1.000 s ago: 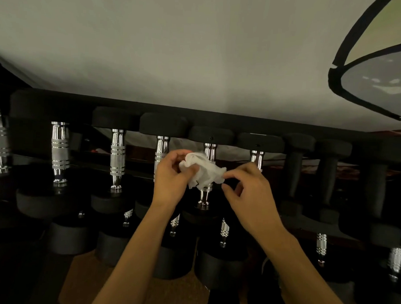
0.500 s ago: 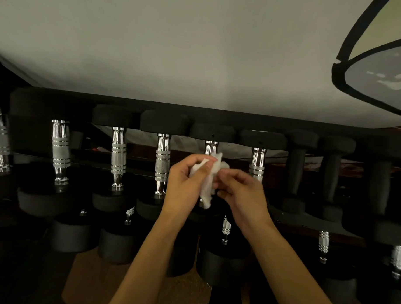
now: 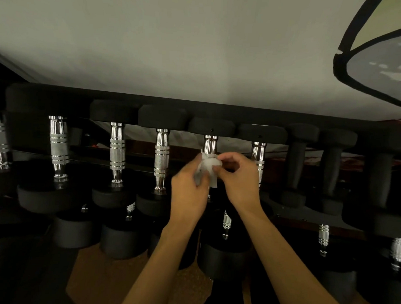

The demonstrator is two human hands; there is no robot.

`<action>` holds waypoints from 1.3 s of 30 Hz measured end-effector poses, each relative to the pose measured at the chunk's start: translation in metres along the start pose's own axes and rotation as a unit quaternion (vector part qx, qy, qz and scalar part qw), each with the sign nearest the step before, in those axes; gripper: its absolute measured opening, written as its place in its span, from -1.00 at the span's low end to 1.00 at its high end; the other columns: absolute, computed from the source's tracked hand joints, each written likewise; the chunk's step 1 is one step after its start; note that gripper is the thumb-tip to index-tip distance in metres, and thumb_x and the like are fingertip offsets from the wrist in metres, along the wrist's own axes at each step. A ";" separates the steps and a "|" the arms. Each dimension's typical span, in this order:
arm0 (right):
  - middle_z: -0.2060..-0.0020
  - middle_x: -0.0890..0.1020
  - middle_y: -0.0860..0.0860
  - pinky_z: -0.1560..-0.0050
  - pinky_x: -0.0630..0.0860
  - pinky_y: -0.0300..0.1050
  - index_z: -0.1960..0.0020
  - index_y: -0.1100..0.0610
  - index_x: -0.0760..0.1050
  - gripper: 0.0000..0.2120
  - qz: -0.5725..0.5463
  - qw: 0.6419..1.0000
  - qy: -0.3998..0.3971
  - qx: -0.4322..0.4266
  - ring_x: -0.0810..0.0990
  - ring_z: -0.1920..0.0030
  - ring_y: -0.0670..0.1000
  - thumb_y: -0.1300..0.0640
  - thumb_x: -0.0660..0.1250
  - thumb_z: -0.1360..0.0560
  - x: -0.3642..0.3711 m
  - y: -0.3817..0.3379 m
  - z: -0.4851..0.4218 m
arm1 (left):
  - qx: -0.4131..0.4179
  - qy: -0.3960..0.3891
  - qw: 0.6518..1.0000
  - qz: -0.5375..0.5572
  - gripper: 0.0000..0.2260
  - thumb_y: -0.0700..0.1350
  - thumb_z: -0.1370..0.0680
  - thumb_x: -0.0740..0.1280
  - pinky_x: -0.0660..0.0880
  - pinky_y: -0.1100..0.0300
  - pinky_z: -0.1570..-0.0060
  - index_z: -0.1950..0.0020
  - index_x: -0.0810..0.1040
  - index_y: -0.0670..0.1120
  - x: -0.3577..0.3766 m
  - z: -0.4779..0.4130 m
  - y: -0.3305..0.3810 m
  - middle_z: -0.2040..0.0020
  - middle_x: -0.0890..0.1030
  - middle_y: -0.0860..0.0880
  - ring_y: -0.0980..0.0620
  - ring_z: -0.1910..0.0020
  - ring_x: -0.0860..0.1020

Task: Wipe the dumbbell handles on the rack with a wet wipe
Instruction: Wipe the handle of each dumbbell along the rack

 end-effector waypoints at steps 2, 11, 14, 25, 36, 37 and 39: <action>0.18 0.69 -0.05 0.06 0.57 -0.31 0.10 0.10 0.65 -0.84 0.039 0.999 -0.005 -0.032 0.66 0.14 -0.12 0.34 0.44 -0.42 -0.003 -0.006 -0.004 | -0.008 -0.018 0.999 -0.041 -0.61 -0.18 -0.60 0.25 0.44 0.41 0.26 -0.41 0.40 0.09 0.010 0.003 -0.002 0.14 0.61 0.00 0.17 0.23 0.57; 0.09 0.68 -0.04 0.02 0.59 -0.27 -0.02 0.14 0.64 -0.85 -0.010 0.999 0.047 -0.024 0.66 0.06 -0.12 0.31 0.39 -0.49 -0.011 -0.011 -0.018 | 0.081 0.075 0.988 -0.107 -0.77 -0.32 -0.49 0.36 0.40 0.52 0.15 -0.09 0.63 -0.10 -0.033 -0.032 0.019 0.01 0.59 -0.03 0.20 0.17 0.53; -0.04 0.66 -0.04 -0.10 0.56 -0.29 -0.15 0.11 0.61 -0.75 -0.027 0.999 0.035 -0.030 0.63 -0.06 -0.16 0.30 0.39 -0.49 -0.004 -0.014 -0.011 | 0.099 0.107 0.988 -0.059 -0.76 -0.30 -0.51 0.36 0.47 0.43 0.04 -0.14 0.56 -0.07 -0.041 -0.024 0.028 -0.14 0.54 0.02 0.14 -0.05 0.56; 0.20 0.69 -0.08 0.16 0.48 -0.46 -0.06 0.14 0.66 -0.82 0.050 0.996 -0.070 -0.032 0.63 0.19 -0.26 0.27 0.31 -0.55 0.015 0.014 0.012 | -0.040 -0.030 0.999 -0.020 -0.57 -0.09 -0.66 0.15 0.45 0.50 0.08 -0.53 0.22 -0.06 0.020 0.003 -0.011 -0.09 0.60 -0.07 0.15 0.06 0.58; 0.06 0.69 0.05 0.03 0.55 -0.35 -0.20 0.18 0.58 -0.79 0.072 0.994 -0.052 -0.064 0.66 0.08 -0.14 0.23 0.28 -0.58 0.017 -0.007 0.003 | -0.003 -0.012 1.000 -0.003 -0.77 -0.12 -0.65 0.16 0.36 0.48 0.37 -0.24 0.52 -0.10 0.013 -0.005 0.015 0.24 0.57 0.04 0.19 0.35 0.54; 0.12 0.69 0.05 0.11 0.53 -0.37 -0.14 0.17 0.59 -0.81 0.086 0.992 -0.065 -0.061 0.65 0.15 -0.16 0.25 0.28 -0.58 0.018 0.000 0.011 | -0.013 -0.027 0.999 -0.013 -0.78 -0.10 -0.65 0.17 0.34 0.46 0.41 -0.22 0.54 -0.09 0.013 0.000 0.008 0.29 0.55 0.04 0.23 0.41 0.51; 0.22 0.66 0.04 0.25 0.45 -0.42 -0.07 0.19 0.60 -0.85 0.118 0.987 -0.093 -0.054 0.60 0.28 -0.19 0.27 0.27 -0.58 0.021 0.013 0.026 | -0.024 -0.061 0.997 -0.040 -0.80 -0.10 -0.65 0.18 0.33 0.44 0.45 -0.16 0.56 -0.09 0.014 0.009 -0.005 0.34 0.55 0.03 0.26 0.46 0.49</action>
Point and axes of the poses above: each hand's wrist, its own z-axis away from the middle knuckle, its own x-axis out of the palm, y = z × x, the point moved 10 cm from there along -z, towards the middle knuckle
